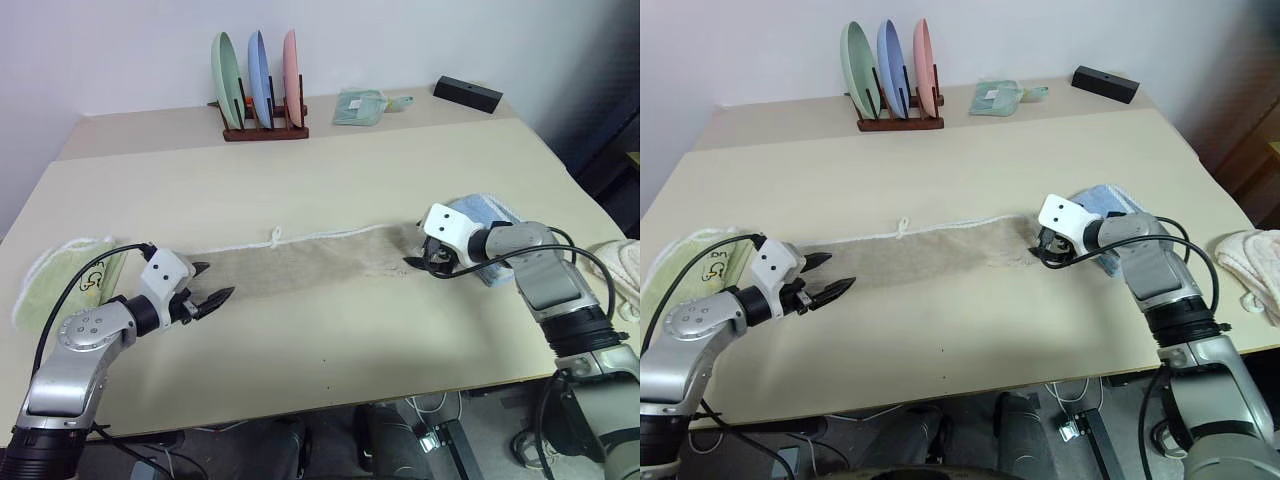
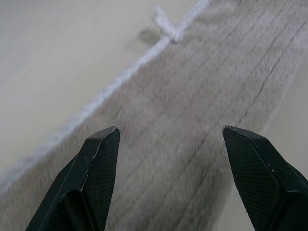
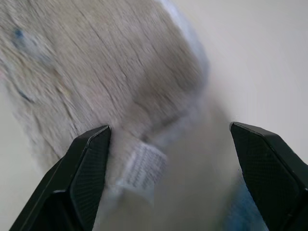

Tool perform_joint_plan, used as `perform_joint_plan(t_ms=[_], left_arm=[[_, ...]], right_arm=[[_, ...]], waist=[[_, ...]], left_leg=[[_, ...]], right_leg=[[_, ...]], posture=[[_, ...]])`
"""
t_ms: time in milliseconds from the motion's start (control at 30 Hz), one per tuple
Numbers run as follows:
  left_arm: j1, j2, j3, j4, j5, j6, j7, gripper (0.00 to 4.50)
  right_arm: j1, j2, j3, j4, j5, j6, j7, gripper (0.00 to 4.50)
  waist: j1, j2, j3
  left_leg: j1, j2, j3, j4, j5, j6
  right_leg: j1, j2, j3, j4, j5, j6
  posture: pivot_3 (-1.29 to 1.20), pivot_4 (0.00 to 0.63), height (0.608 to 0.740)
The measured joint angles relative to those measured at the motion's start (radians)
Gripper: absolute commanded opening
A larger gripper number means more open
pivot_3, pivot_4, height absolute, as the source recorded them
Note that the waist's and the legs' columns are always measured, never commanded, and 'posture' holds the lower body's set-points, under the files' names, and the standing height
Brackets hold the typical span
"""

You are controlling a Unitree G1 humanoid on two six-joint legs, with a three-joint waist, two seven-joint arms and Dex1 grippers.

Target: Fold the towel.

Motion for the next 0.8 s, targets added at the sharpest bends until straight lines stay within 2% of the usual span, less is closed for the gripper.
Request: perform_joint_plan(t_ms=[100, 133, 267, 400, 467, 567, 633, 800], left_arm=[[0.005, 0.0, 0.0, 0.009, 0.008, -0.017, 0.0, 3.43], [0.005, 0.0, 0.0, 0.013, 0.01, -0.02, 0.002, 3.47], [0.002, -0.025, 0.0, 0.01, 0.012, -0.035, 0.006, 3.47], [0.007, -0.033, -0.001, 0.009, 0.012, -0.04, 0.005, 3.47], [0.006, -0.05, -0.002, -0.001, 0.009, -0.04, 0.005, 3.47], [-0.018, -0.082, -0.039, -0.03, -0.008, -0.036, 0.0, 3.47], [-0.037, -0.104, -0.048, -0.058, -0.043, -0.017, -0.004, 3.47], [-0.042, -0.11, -0.076, -0.188, -0.187, 0.09, -0.058, 3.47]], right_arm=[[0.024, -0.015, -0.053, -0.066, 0.036, 0.064, -0.002, 4.0], [0.036, -0.006, -0.089, -0.11, 0.08, 0.123, 0.0, 4.25], [0.119, 0.091, -0.329, -0.385, 0.395, 0.547, 0.0, 4.25], [0.192, 0.165, -0.469, -0.542, 0.586, 0.879, -0.073, 4.25], [0.217, 0.253, -0.563, -0.608, 0.641, 1.027, -0.133, 4.25], [0.275, 0.449, -0.68, -0.706, 0.685, 1.282, -0.254, 4.25], [0.276, 0.53, -0.733, -0.708, 0.695, 1.348, -0.343, 4.25], [0.259, 0.687, -0.858, -0.692, 0.726, 1.358, -0.572, 4.25]], waist=[[-0.001, 0.0, 0.0], [-0.002, 0.0, 0.0], [0.003, 0.0, 0.0], [0.006, 0.0, 0.0], [0.009, 0.0, -0.001], [0.022, 0.0, -0.001], [0.023, 0.0, -0.001], [0.02, 0.001, -0.001]], left_leg=[[0.0, 0.0, 0.0, -0.001, 0.0, 0.0], [0.0, 0.0, 0.0, -0.001, 0.0, 0.0], [0.0, 0.0, -0.003, -0.001, 0.0, 0.0], [0.002, 0.0, -0.004, 0.001, -0.001, 0.002], [0.002, 0.0, -0.004, 0.0, -0.001, 0.002], [0.001, 0.0, -0.003, 0.001, -0.001, 0.002], [0.002, 0.0, -0.002, 0.002, -0.001, 0.002], [0.002, 0.0, -0.002, 0.001, -0.001, 0.002]], right_leg=[[0.0, 0.0, 0.0, 0.0, 0.0, 0.0], [0.0, 0.0, 0.0, 0.0, 0.0, 0.0], [0.001, 0.0, -0.001, -0.002, 0.0, 0.0], [0.005, 0.0, -0.001, -0.005, 0.001, 0.001], [0.005, 0.0, -0.001, -0.005, 0.001, 0.001], [0.005, 0.0, -0.001, -0.004, 0.001, 0.001], [0.005, 0.0, 0.0, -0.005, 0.002, 0.002], [0.004, 0.001, 0.0, -0.005, 0.002, 0.002]], posture=[[0.0, 0.15, 0.74], [0.0, 0.15, 0.74], [0.0, 0.15, 0.74], [0.0, 0.15, 0.74], [0.0, 0.15, 0.74], [0.0, 0.15, 0.74], [0.0, 0.15, 0.74], [0.0, 0.15, 0.74]])
